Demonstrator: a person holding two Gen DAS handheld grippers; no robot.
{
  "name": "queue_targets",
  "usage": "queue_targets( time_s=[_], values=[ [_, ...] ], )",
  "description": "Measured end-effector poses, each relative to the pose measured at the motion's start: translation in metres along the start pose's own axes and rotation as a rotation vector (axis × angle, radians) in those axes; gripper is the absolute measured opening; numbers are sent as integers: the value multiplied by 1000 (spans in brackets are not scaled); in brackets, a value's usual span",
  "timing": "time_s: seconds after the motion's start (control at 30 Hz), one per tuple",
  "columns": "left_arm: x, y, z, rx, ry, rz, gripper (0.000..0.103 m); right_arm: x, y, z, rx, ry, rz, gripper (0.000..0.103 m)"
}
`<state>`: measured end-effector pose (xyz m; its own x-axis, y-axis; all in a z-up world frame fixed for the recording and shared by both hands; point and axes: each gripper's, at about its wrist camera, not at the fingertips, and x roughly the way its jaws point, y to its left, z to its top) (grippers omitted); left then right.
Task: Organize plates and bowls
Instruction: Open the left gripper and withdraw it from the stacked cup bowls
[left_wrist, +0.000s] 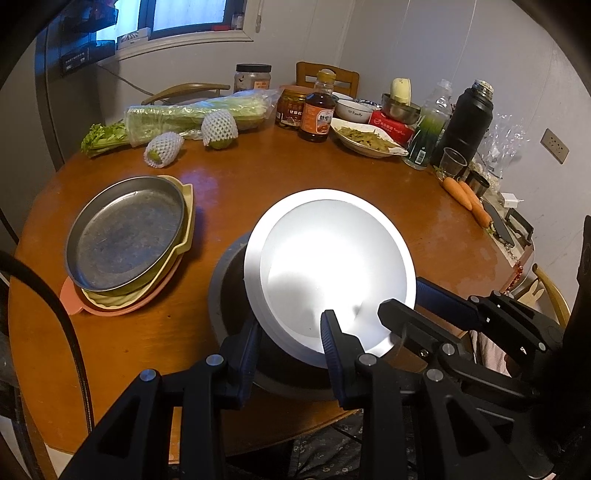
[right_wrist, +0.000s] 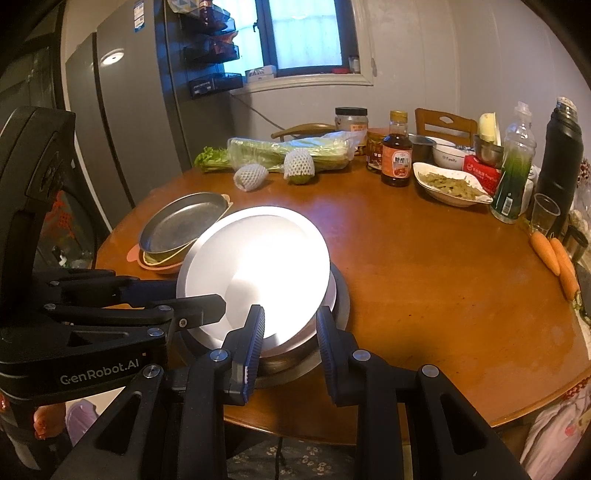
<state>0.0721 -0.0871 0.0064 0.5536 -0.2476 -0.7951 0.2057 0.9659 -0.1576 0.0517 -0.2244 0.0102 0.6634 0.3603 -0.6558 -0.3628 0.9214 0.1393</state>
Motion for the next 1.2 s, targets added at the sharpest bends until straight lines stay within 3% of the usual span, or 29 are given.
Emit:
queue_targets(
  time_s=[0.8,1.03,1.2],
  values=[
    [-11,9,1,-19,-28,-15,33,-5,0,2,30,13,23,35],
    [-16,14,1,-35,-43,-5,41,-9,-1,4,36,1,13,36],
    [-17,21,0,-53,-49,-10,47,-8,-3,5,41,-4,1,46]
  ],
)
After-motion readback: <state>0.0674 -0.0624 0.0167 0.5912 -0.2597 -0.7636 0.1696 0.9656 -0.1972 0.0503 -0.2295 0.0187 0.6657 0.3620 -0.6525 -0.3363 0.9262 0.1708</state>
